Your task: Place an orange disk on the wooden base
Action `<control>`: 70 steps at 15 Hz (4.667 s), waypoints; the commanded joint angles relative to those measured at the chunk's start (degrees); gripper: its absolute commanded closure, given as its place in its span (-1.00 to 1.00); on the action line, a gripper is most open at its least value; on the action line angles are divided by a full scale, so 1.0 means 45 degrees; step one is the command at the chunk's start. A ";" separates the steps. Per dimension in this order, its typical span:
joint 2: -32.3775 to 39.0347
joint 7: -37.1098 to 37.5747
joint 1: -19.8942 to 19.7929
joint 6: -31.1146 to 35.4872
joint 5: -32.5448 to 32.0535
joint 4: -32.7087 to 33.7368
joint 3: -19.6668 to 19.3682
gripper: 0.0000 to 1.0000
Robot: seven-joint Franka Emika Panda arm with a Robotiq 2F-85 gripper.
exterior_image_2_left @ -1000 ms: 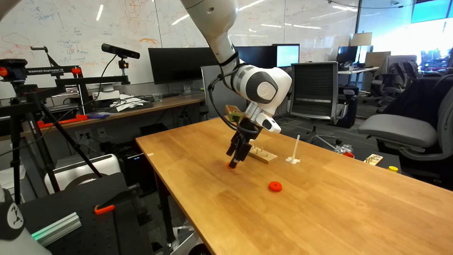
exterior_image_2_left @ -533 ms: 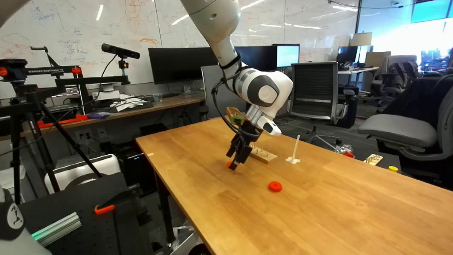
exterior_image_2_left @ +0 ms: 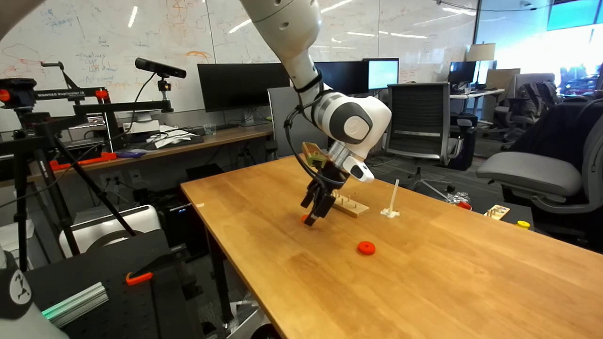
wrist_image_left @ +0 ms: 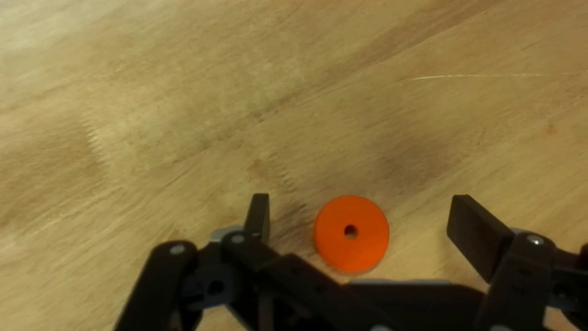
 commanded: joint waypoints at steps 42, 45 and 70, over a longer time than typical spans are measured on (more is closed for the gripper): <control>-0.0377 0.0022 -0.0443 -0.1242 0.0965 0.1582 0.0003 0.65; -0.0457 0.0206 -0.0414 -0.1326 0.1157 0.1948 0.0019 0.65; 0.3058 0.3813 -0.0611 -0.4428 0.1222 0.8384 0.0050 0.65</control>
